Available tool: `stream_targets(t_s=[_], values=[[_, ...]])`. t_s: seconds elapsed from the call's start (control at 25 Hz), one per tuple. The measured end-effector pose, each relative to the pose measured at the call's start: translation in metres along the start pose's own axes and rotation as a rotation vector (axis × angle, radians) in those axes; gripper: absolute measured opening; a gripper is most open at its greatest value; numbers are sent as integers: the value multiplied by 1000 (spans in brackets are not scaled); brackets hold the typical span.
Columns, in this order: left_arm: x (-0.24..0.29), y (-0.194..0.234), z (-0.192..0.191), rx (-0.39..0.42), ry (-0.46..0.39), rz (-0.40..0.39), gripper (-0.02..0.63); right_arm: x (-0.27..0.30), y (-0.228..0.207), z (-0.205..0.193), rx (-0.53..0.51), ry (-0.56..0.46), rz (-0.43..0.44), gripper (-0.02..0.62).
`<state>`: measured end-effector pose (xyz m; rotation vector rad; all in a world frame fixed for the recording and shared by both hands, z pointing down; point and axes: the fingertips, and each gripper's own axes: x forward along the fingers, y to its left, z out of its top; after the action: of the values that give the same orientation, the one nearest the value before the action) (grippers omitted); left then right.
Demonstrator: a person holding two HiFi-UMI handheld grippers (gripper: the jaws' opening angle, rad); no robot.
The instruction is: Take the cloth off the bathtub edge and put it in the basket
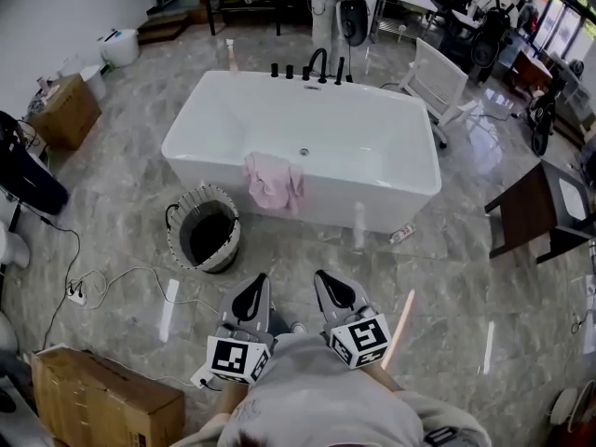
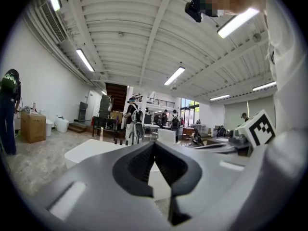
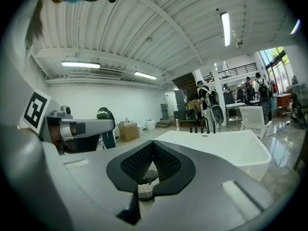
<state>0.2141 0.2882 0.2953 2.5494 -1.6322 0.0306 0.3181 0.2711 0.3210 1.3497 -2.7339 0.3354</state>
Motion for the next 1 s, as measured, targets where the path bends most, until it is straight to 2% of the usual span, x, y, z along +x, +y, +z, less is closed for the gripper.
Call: stream_targets(t_s=[0.36, 0.76, 1.0], values=[[30, 36, 2, -9, 18, -78, 9, 38, -4, 10, -2, -12, -49, -2], [55, 120, 26, 0, 18, -81, 9, 116, 10, 35, 15, -32, -71, -2], [65, 148, 33, 19, 2, -96, 9, 142, 18, 36, 9, -36, -83, -2]])
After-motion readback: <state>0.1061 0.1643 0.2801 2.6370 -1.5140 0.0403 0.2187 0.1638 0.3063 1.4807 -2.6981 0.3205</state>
